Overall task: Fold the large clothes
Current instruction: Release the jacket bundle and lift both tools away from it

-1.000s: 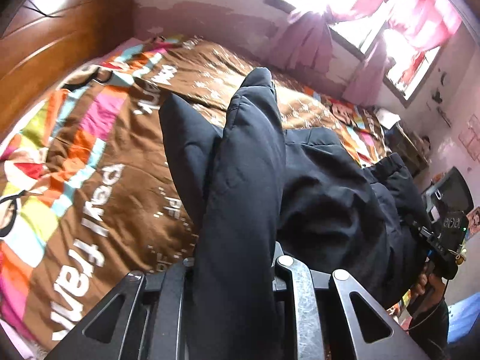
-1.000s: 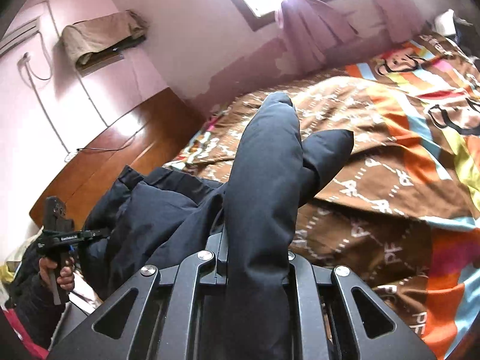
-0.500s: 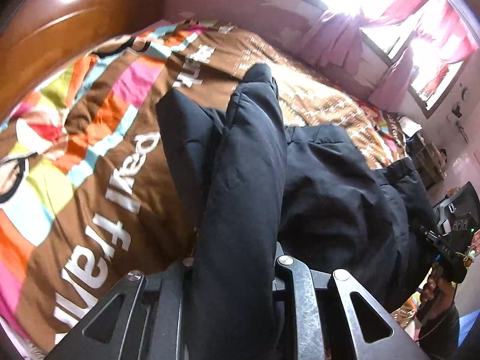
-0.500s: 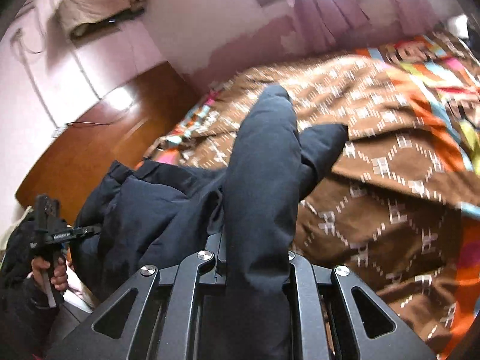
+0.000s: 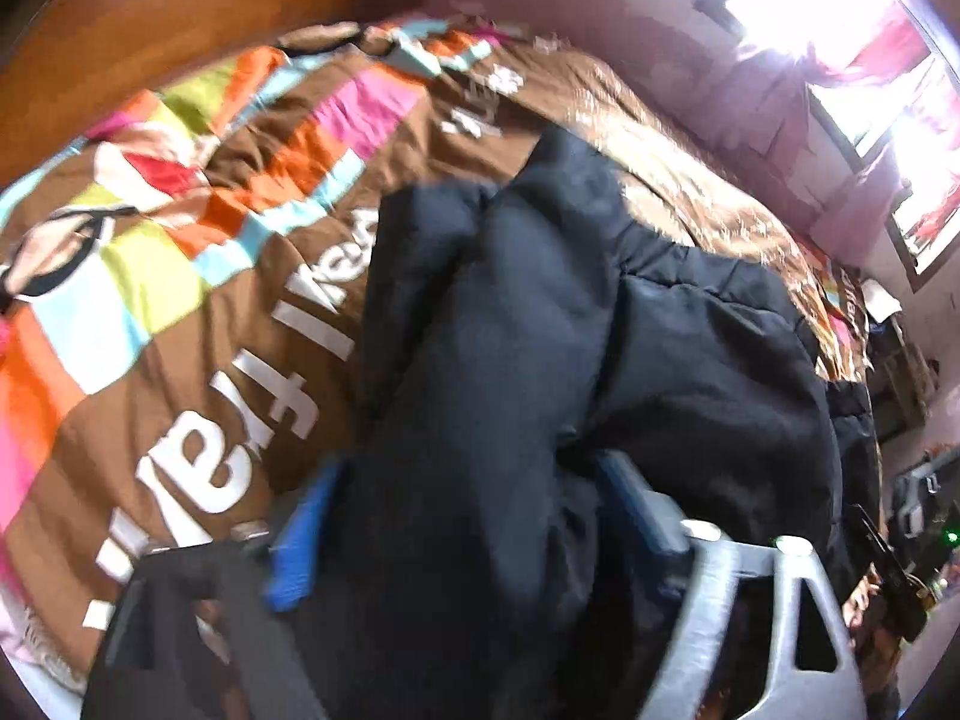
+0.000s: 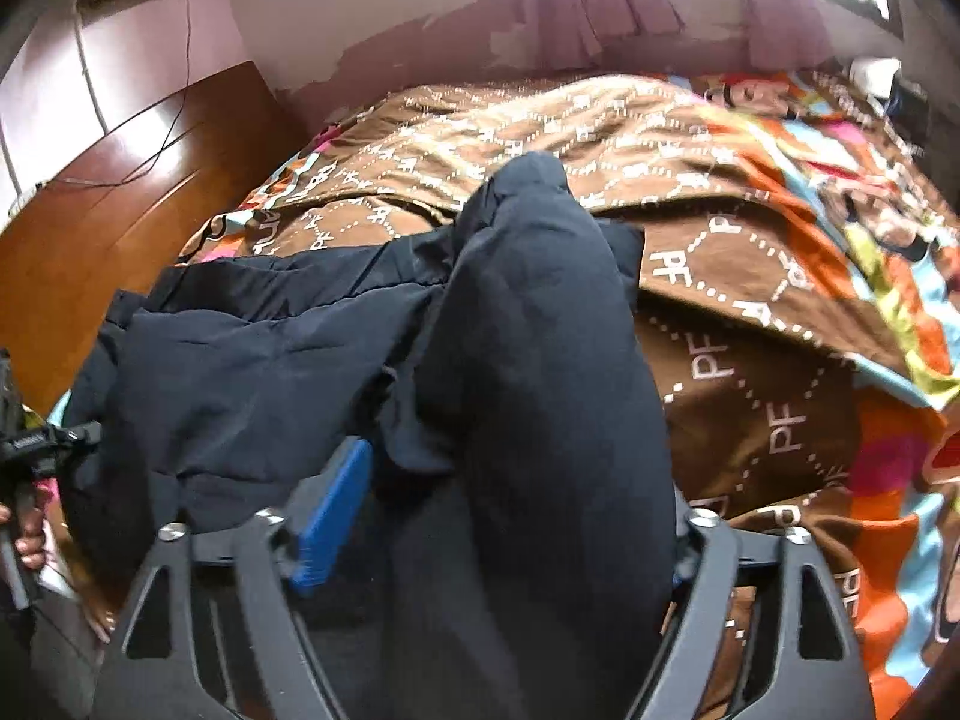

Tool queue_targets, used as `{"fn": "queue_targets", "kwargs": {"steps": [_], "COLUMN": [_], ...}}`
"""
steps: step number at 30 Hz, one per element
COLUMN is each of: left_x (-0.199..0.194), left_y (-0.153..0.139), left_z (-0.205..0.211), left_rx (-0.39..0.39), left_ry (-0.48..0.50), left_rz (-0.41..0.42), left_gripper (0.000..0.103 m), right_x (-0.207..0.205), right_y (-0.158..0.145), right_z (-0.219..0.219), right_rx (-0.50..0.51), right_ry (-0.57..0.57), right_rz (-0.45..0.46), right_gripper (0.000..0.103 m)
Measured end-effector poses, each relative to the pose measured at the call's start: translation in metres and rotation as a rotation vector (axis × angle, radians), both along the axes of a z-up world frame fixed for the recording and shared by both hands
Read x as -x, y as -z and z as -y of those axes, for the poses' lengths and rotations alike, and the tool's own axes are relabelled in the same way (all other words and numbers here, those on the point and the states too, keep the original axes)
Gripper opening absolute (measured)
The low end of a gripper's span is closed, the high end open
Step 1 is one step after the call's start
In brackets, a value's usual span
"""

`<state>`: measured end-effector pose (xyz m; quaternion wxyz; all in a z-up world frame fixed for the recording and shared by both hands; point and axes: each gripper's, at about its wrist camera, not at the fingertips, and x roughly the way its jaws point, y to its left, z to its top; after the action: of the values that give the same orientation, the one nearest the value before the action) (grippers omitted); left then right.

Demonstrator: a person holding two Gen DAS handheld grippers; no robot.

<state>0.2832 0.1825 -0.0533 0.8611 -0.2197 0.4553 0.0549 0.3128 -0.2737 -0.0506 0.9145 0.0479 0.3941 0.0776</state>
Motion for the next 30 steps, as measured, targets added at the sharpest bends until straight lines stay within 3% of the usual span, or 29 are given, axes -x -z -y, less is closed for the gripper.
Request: {"fn": "queue_targets", "kwargs": {"steps": [4,8,13,20,30], "left_x": [0.017,0.038,0.06,0.088,0.131], "left_y": [-0.012,-0.029,-0.047,-0.065,-0.086], "left_z": [0.012,0.021,0.034,0.052,0.076], "left_rx": [-0.038,-0.05,-0.104,-0.154,-0.241], "left_ry": [0.015,0.001,0.006,0.038,0.05], "left_rz": [0.049,0.141,0.235,0.316,0.429], "left_gripper": [0.093,0.103,0.103,0.103,0.103], "right_x": [0.013,0.03,0.052,0.083,0.135], "right_y": [-0.011,-0.024,-0.041,-0.059,-0.079], "right_z": [-0.007,-0.01,-0.007,-0.01,-0.026], "right_rx": [0.03,0.04,0.044,0.001,0.016], "right_ry": [-0.013,0.002,0.033,0.024,-0.001], "right_rz": [0.067,0.136,0.235,0.31,0.428], "right_gripper": [0.097,0.101,0.101,0.102,0.102]}}
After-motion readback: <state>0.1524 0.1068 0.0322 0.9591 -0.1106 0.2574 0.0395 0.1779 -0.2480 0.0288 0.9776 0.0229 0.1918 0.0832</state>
